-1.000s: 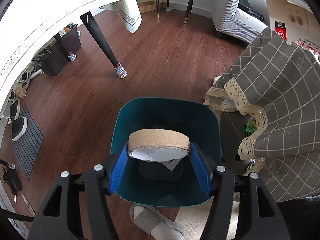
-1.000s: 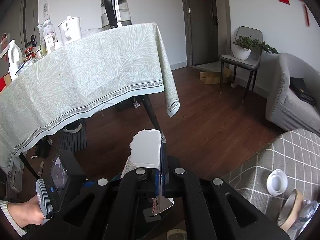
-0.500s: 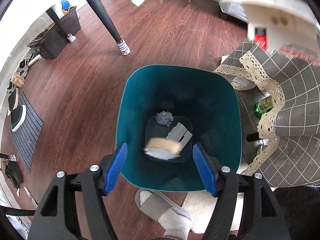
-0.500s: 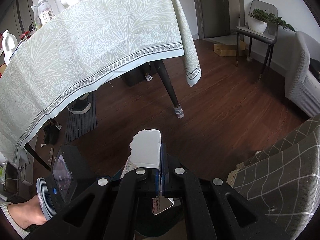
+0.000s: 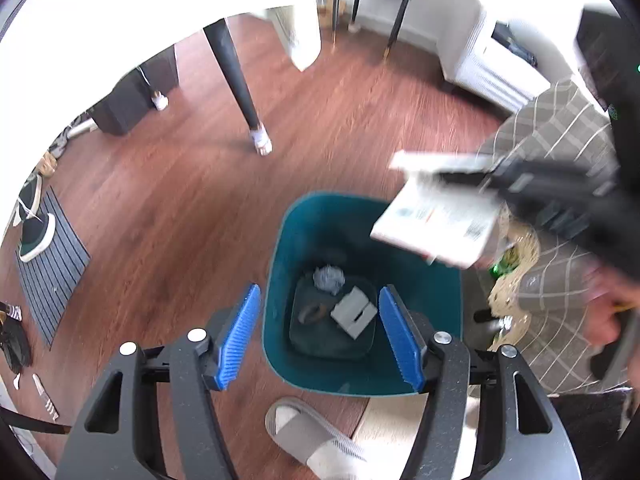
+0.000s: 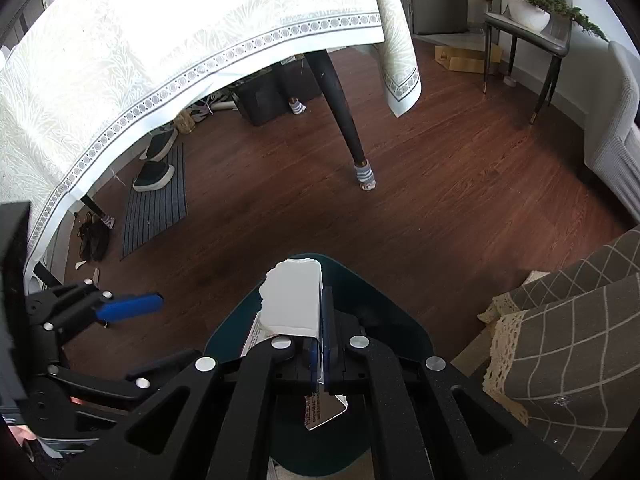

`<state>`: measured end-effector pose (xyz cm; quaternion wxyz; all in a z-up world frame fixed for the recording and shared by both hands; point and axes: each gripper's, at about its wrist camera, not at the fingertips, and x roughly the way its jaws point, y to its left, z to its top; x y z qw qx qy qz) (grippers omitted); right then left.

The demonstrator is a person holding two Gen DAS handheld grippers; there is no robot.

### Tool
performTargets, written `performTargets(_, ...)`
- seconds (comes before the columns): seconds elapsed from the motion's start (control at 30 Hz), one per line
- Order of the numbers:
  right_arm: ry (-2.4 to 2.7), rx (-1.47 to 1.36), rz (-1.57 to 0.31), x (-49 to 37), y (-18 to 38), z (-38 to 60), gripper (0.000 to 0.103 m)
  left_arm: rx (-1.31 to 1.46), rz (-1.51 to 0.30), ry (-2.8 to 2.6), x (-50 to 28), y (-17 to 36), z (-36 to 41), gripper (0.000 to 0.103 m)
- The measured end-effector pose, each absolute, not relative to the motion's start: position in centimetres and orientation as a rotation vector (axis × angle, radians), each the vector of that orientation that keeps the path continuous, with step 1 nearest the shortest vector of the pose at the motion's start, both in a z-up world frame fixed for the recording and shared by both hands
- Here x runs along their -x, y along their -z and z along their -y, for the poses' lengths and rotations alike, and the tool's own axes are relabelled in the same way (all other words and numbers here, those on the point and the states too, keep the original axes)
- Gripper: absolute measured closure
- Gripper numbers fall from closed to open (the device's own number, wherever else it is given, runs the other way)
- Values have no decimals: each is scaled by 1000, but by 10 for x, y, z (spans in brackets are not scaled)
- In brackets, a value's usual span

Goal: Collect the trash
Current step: 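Open the right tool over the teal bin to drop the white paper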

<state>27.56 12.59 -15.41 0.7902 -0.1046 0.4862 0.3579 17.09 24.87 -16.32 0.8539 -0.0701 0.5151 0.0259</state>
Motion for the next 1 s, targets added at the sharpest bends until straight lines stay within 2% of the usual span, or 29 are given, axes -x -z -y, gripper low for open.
performTargets(0.23,-769,272,-1119,-273,184,-142,102,149,-981,-59,-164,128,-255,47)
performTargets(0.57,-769,332,-1216,-268,217,-157,102,179,-856,-72,-152,83,-258,54)
performTargets(1.0,-736,399,-1336,-253,254,-155,101,158,-743,-54,-149,44,-239,54)
